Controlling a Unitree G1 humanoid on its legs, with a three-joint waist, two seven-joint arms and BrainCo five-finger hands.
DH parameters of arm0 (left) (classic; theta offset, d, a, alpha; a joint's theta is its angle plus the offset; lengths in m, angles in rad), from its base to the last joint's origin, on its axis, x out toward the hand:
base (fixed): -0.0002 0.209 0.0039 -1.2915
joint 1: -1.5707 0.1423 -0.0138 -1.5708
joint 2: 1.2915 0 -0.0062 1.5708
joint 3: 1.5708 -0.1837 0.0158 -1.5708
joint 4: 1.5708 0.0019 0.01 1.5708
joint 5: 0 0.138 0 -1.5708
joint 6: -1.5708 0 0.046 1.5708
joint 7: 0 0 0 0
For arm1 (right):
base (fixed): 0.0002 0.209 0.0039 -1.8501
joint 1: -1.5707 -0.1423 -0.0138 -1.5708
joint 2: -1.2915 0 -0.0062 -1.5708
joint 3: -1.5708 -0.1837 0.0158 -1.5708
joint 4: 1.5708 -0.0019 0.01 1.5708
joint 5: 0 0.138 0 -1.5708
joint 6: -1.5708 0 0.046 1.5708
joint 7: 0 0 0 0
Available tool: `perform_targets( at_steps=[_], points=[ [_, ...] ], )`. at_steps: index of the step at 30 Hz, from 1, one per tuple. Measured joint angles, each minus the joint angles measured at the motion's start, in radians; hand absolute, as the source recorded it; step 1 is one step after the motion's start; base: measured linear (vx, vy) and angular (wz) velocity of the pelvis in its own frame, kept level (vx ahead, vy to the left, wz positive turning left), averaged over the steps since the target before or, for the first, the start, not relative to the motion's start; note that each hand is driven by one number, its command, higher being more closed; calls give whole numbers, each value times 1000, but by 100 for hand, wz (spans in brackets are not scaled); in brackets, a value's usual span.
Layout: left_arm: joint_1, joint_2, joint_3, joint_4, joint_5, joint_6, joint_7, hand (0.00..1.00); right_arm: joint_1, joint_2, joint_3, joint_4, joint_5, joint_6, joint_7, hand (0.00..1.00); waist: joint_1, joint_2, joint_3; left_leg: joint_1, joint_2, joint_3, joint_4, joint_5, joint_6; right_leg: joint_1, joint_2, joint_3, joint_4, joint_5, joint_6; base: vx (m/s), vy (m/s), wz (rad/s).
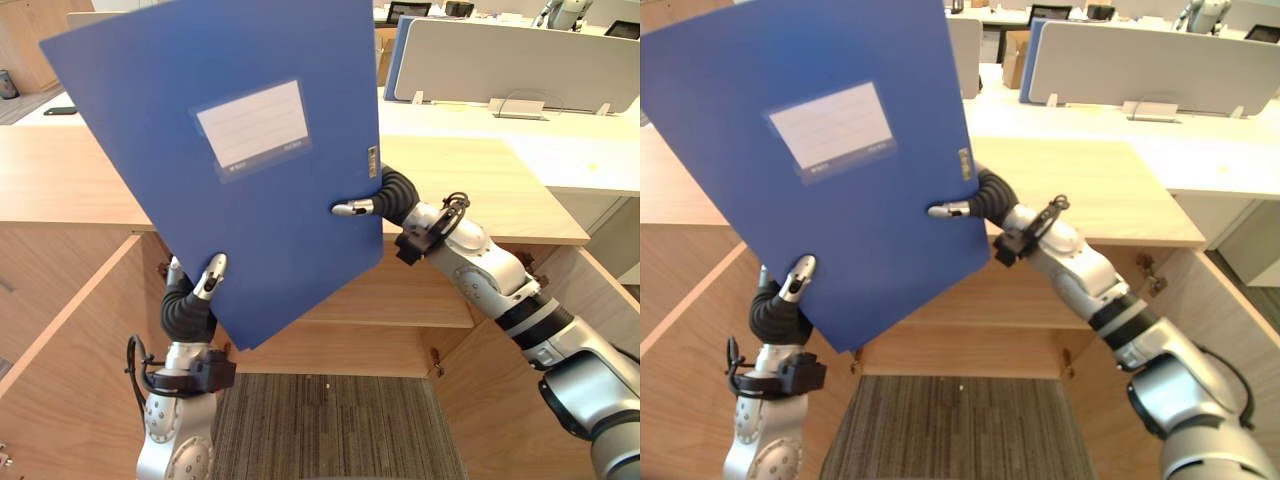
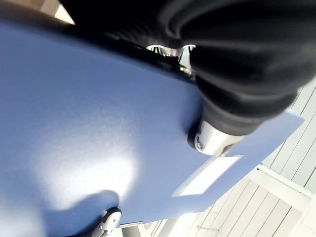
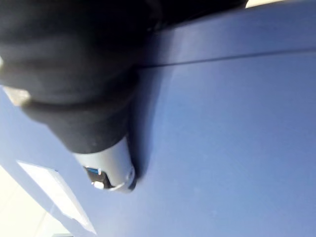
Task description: Walk over to the cabinet, pick up the folder, carry it to the office cabinet, place the folder inside the office cabinet, then close the office cabinet door
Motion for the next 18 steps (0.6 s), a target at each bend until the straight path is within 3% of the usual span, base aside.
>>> perform_targets(
  at_steps=[1,7,11,12,15,18],
  points=[
    [-12,47,-28,0,-14,0,-28,0,0,-23,10,2,16,1,3,100,2,0,0,-2,0,0,0,0,-1,-2,0,0,0,0,0,0,0,0],
    [-78,159,-98,23,-229,0,-204,0,81,-83,43,16,36,30,56,100,-2,3,-3,-4,0,0,0,2,-3,-5,0,0,-1,0,0,0,0,0],
    [-77,205,-161,222,-274,18,-326,0,173,-116,73,26,5,64,65,100,-3,6,-19,-21,2,0,0,4,-6,-18,3,2,-5,4,-5,-8,-4,0],
    [-76,236,-189,324,-270,59,-376,0,200,-129,77,33,-35,82,65,100,-5,6,-25,-25,3,0,0,4,-6,-18,5,2,-13,7,-9,-33,-19,0],
    [-61,278,-268,506,-198,159,-431,0,246,-152,88,32,-160,109,67,100,-9,5,-28,-30,7,1,1,4,-7,-22,10,4,-18,10,-11,-5,-5,-2],
    [-38,224,-301,719,-87,213,-456,0,316,-137,59,11,-291,113,74,100,-18,5,-28,-33,10,7,1,4,-7,-29,14,11,-18,11,-12,-18,-11,-7]
  ],
)
